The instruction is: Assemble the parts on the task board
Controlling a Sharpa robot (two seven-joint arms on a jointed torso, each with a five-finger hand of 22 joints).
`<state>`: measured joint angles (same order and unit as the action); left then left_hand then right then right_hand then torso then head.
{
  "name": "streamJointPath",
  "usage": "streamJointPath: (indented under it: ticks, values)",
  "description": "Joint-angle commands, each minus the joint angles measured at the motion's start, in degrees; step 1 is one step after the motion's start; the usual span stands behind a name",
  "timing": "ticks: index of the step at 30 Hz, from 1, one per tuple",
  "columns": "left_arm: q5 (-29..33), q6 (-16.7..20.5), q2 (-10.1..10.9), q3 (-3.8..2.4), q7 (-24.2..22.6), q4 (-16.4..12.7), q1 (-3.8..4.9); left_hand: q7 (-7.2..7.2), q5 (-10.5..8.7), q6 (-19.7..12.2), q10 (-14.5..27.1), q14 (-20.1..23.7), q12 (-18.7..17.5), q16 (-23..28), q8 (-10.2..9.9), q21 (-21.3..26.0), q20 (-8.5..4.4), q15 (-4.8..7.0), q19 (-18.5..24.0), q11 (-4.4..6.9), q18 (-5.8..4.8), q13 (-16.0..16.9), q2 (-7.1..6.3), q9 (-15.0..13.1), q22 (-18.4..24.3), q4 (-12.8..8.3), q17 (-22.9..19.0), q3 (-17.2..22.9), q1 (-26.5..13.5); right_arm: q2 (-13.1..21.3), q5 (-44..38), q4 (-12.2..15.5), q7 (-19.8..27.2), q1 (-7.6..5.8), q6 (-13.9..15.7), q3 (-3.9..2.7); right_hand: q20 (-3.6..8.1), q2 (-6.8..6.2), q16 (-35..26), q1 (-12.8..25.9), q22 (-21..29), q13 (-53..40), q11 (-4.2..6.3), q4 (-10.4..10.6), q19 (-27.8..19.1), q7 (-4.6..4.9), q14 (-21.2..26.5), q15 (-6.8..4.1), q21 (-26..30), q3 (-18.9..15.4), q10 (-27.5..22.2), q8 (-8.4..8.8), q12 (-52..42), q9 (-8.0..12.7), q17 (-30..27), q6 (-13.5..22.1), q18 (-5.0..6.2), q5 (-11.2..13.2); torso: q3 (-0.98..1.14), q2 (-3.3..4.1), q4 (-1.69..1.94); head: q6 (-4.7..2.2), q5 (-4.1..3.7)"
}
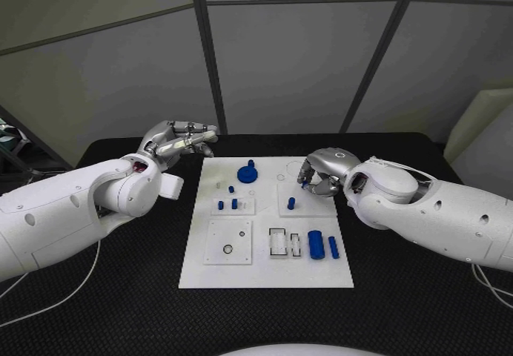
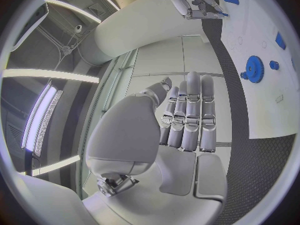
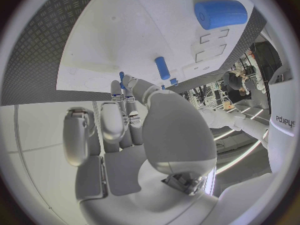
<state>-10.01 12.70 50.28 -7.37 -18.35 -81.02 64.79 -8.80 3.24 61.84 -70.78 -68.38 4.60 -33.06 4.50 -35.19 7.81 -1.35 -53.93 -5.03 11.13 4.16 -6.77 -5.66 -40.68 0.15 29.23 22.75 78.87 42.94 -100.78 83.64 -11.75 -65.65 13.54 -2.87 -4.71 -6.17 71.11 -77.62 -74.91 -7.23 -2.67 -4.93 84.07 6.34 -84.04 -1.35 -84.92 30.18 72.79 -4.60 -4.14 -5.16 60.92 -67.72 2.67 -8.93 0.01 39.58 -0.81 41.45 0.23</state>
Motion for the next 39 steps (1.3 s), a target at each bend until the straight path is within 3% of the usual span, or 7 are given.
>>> streamJointPath:
  ticks: [1, 10, 19, 25, 27, 32, 39]
  values:
    - [0.35, -0.28, -0.13, -0.05, -1.17, 0.13, 0.08, -0.33, -0.25, 0.06, -0.01, 0.23, -0.28, 0.23, -0.29, 0.26, -0.11, -0.1, -0.31, -0.34, -0.69, 0.06, 0.06, 0.0, 0.09, -0.26, -0.08, -0.08, 0.47, 0.9, 0.19, 1.68, -0.31, -0.11, 4.49, -0.15, 0.27, -0.02, 0.18, 0.49, -8.61, 0.03, -0.22, 0.01, 2.25, 0.18, -1.08, -0.48, -0.24, 0.28, 0.07, 0.34, 0.2, -0.08, 0.03, -0.19, -0.95, 0.06, -0.05, -0.03, 0.03, -0.09, 0.08]
    - [0.35, -0.3, -0.39, -0.05, -1.13, 0.24, 0.08, -0.43, -0.27, -0.1, 0.07, 0.23, -0.33, 0.41, -0.4, 0.4, -0.1, -0.15, -0.37, -0.41, -0.71, 0.04, -0.01, 0.04, 0.17, -0.41, -0.14, -0.22, 0.54, 2.37, 2.96, 7.43, -0.26, -0.11, 5.27, -0.37, 0.28, -0.07, 0.2, 0.59, -8.74, 0.04, -0.22, -0.02, 2.31, 0.17, -1.08, -0.49, -0.33, 0.35, 0.11, 0.34, 0.2, -0.1, 0.02, -0.24, -0.98, 0.06, -0.06, 0.09, 0.04, -0.2, 0.66]
    - [0.35, -0.44, -1.48, -0.05, -1.07, 0.55, 0.09, -0.53, -0.29, -0.28, 0.18, 0.25, -0.39, 0.58, -0.51, 0.56, -0.06, -0.23, -0.39, -0.51, -0.75, 0.03, -0.05, 0.08, 0.26, -0.39, -0.2, -0.42, 0.39, -1.83, 4.43, 11.52, 0.94, 0.08, 3.78, -0.3, 0.29, -0.12, 0.09, 0.7, -8.59, 0.06, -0.23, -0.05, 2.23, 0.18, -1.05, -0.51, -0.22, 0.43, 0.09, 0.37, 0.24, -0.11, -0.18, -0.24, -0.94, 0.05, -0.18, 0.13, 0.3, 0.63, 2.42]
    - [0.35, -0.45, -2.46, -0.05, -1.05, 0.84, 0.15, -0.55, -0.29, -0.32, 0.2, 0.25, -0.4, 0.63, -0.53, 0.61, -0.05, -0.25, -0.39, -0.53, -0.76, 0.02, -0.07, 0.09, 0.29, -0.38, -0.21, -0.48, 0.34, -5.53, 4.58, 11.16, 1.86, 1.83, 2.53, -0.17, 0.3, -0.13, 0.02, 0.82, -8.44, 0.1, -0.24, -0.08, 2.14, 0.19, -1.02, -0.52, -0.1, 0.59, 0.04, 0.44, 0.29, -0.12, -0.35, -0.18, -0.9, 0.05, -0.26, 0.12, 0.19, 1.12, 3.61]
    - [0.35, -0.41, -2.72, -0.05, -1.04, 0.88, 0.17, -0.56, -0.29, -0.33, 0.21, 0.25, -0.4, 0.66, -0.54, 0.65, -0.04, -0.26, -0.39, -0.53, -0.77, 0.02, -0.08, 0.1, 0.31, -0.37, -0.22, -0.52, 0.3, -6.7, 4.51, 10.43, 2.12, 2.63, 2.13, -0.06, 0.3, -0.13, 0.05, 0.85, -8.43, 0.12, -0.25, -0.13, 2.14, 0.19, -1.02, -0.52, -0.09, 0.7, 0.01, 0.48, 0.32, -0.12, -0.33, -0.14, -0.9, 0.05, -0.17, 0.13, 0.0, 1.33, 4.2]
    - [0.35, -0.4, -3.24, -0.05, -0.91, 1.03, 0.25, -0.56, -0.29, -0.34, 0.22, 0.26, -0.41, 0.68, -0.54, 0.68, -0.03, -0.27, -0.39, -0.54, -0.77, 0.02, -0.07, 0.1, 0.33, -0.36, -0.23, -0.55, 0.28, -8.63, 4.39, 8.77, 2.64, 3.87, 1.23, 1.21, 0.3, -0.14, 0.07, 0.86, -8.44, 0.14, -0.25, -0.19, 2.15, 0.2, -1.01, -0.52, -0.11, 0.8, -0.02, 0.52, 0.34, -0.12, -0.33, -0.1, -0.9, 0.05, -0.13, 0.18, 0.08, 1.62, 4.96]
    - [0.34, -0.53, -3.96, -0.05, -0.74, 1.47, 0.31, -0.64, -0.28, -0.54, 0.39, 0.27, -0.48, 0.89, -0.63, 0.98, 0.05, -0.37, -0.39, -0.64, -0.8, 0.0, -0.08, 0.15, 0.51, -0.17, -0.28, -0.85, -0.08, -10.41, 3.64, 7.15, 2.64, 5.21, 0.23, 1.93, 0.3, -0.22, 0.13, 1.04, -8.52, 0.18, -0.29, -0.23, 2.19, 0.24, -1.02, -0.51, -0.16, 0.9, -0.07, 0.57, 0.38, -0.13, -0.29, -0.06, -0.92, 0.11, -0.06, 0.17, 0.09, 1.76, 5.63]
